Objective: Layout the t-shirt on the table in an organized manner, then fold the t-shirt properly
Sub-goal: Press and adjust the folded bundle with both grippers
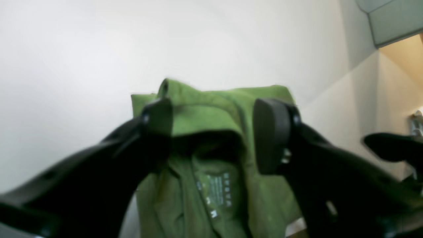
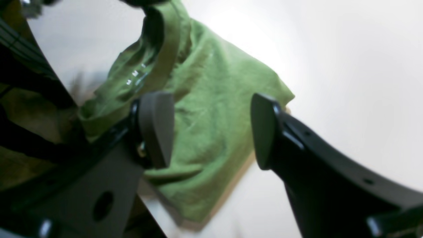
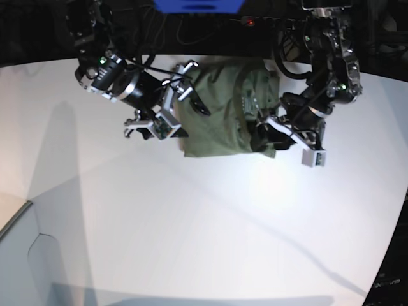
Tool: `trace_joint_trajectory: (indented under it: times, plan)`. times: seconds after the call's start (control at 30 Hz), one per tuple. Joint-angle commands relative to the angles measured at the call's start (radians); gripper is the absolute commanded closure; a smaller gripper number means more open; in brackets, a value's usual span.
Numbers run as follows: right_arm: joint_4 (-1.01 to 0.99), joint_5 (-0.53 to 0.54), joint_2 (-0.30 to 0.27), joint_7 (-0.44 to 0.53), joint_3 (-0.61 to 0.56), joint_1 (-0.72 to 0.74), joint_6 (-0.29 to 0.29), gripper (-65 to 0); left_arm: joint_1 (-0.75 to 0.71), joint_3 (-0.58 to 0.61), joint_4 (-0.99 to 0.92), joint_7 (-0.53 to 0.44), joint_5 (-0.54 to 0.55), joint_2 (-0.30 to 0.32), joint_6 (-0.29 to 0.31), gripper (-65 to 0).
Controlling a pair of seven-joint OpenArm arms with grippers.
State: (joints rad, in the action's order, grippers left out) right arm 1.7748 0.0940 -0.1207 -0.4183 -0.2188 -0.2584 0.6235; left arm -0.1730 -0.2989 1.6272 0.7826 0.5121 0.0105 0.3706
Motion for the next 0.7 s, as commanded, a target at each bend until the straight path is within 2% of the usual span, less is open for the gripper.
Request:
trace_joint_trajectory:
  times: [0.0, 0.17, 0.3, 0.43, 0.67]
  plan:
    - [0.017, 0.016, 0.000, 0.025, 0.002, 0.006, 0.000, -36.9, 0.011, -0.003, 0.011, -0.018, 0.015, 0.003, 0.009, -35.4]
    - [0.017, 0.014, -0.001, 0.025, 0.002, 0.009, 0.000, -36.9, 0.011, -0.004, 0.005, -0.019, 0.004, 0.003, 0.009, -38.8]
    - [0.017, 0.014, -0.001, 0.025, 0.002, 0.014, 0.000, -36.9, 0.045, -0.006, -0.080, -0.021, 0.004, 0.010, 0.009, -36.2]
    - [0.017, 0.014, -0.001, 0.025, 0.002, 0.014, 0.000, -36.9, 0.088, -0.006, -0.160, -0.021, 0.010, 0.012, 0.009, -27.3]
    - [0.017, 0.013, -0.004, 0.025, 0.000, 0.014, 0.000, -36.9, 0.119, -0.006, -0.166, -0.021, 0.013, 0.006, 0.009, -5.8]
